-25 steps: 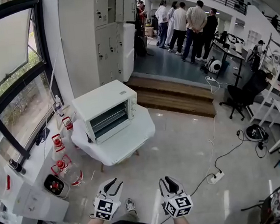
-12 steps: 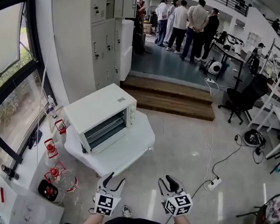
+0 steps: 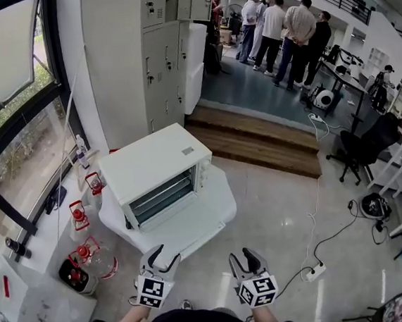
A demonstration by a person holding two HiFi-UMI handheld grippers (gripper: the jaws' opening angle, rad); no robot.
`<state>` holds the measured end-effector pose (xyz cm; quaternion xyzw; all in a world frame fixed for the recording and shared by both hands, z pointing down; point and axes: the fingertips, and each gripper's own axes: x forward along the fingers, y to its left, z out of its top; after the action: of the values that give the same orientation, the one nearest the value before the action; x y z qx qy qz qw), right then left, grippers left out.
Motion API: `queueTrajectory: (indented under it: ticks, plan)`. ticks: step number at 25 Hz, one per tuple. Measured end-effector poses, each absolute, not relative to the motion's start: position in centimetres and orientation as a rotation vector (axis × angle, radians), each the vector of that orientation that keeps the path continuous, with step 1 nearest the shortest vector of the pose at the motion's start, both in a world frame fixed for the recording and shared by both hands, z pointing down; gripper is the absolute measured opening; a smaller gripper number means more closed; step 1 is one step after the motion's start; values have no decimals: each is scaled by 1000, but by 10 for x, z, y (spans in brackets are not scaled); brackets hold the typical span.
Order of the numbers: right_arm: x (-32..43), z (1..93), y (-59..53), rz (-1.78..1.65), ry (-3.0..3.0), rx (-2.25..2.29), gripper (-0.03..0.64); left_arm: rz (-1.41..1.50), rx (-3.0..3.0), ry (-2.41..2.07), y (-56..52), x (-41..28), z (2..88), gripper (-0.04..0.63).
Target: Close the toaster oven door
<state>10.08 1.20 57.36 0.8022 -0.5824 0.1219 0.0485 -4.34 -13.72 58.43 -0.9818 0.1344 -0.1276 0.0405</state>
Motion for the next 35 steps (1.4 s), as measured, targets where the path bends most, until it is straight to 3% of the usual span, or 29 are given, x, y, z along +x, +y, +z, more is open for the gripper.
queueTrajectory:
  ticks: [20,35]
  plan:
    - [186,580,-108,326,-2159,2014,189,-443,-2903,1173,-190,-47,586,224]
    - [232,642,-135,354,-2228,1711,196,-633,-2801,1626,-169,-49,651,224]
